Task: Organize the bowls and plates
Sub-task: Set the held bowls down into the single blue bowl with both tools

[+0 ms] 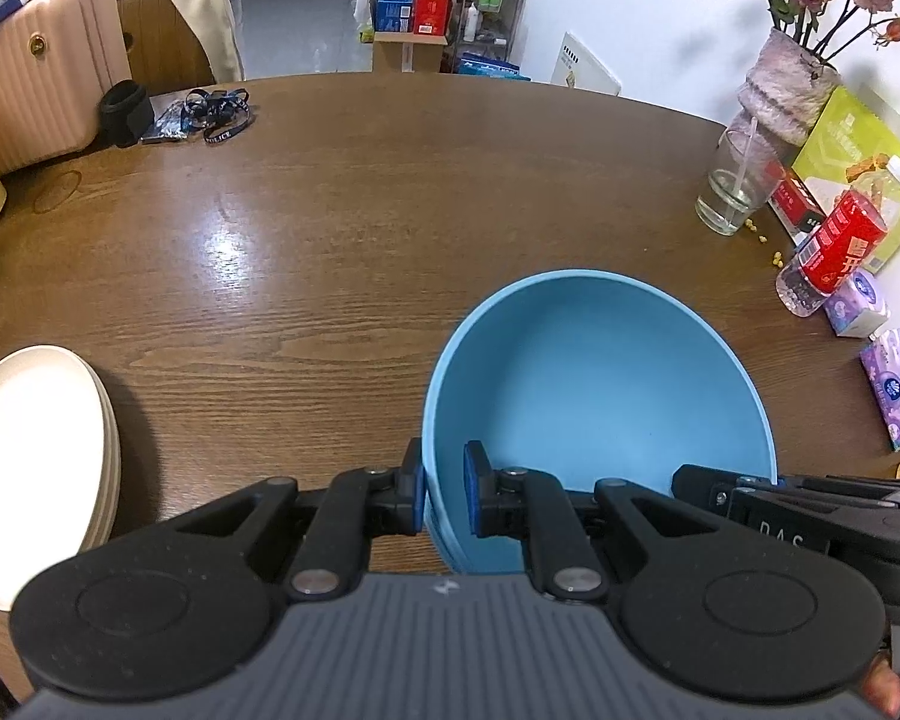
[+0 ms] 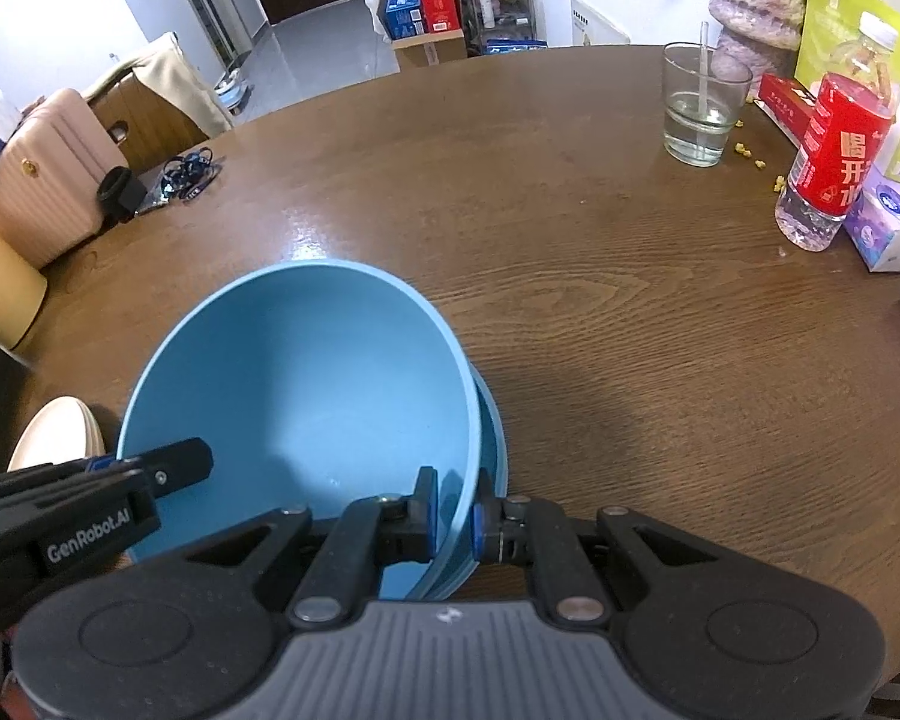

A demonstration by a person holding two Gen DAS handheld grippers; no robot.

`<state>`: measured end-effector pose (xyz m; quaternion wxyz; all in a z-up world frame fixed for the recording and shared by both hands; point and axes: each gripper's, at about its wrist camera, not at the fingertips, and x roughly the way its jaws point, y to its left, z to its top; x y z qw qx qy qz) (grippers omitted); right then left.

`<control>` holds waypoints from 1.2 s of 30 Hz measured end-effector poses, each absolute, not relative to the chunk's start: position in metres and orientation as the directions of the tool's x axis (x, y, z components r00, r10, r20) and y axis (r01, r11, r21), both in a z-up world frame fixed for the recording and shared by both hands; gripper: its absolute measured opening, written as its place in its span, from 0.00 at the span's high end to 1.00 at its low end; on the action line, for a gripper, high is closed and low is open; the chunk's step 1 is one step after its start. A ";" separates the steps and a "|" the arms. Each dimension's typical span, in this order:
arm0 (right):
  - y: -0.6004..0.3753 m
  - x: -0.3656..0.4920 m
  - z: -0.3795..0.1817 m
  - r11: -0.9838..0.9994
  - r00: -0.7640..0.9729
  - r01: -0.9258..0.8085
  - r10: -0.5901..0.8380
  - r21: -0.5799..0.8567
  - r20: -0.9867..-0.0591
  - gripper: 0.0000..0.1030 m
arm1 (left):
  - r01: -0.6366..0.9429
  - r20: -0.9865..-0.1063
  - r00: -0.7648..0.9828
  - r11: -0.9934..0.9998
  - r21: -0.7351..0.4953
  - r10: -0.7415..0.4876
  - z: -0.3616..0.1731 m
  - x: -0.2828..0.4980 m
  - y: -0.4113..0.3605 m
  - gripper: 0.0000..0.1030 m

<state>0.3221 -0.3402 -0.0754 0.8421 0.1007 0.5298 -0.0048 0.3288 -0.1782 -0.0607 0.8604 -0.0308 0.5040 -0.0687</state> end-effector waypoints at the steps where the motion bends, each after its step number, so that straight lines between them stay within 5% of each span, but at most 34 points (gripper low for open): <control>1: -0.340 0.323 -0.076 0.980 0.437 0.113 0.099 0.163 -0.894 0.90 | 0.086 -0.864 0.482 0.989 -0.122 -0.148 -0.061 0.329 -0.178 0.88; 36: -0.337 0.333 -0.084 0.991 0.419 0.077 0.063 0.105 -0.906 0.86 | 0.087 -0.879 0.452 0.989 -0.123 -0.149 -0.077 0.338 -0.180 0.88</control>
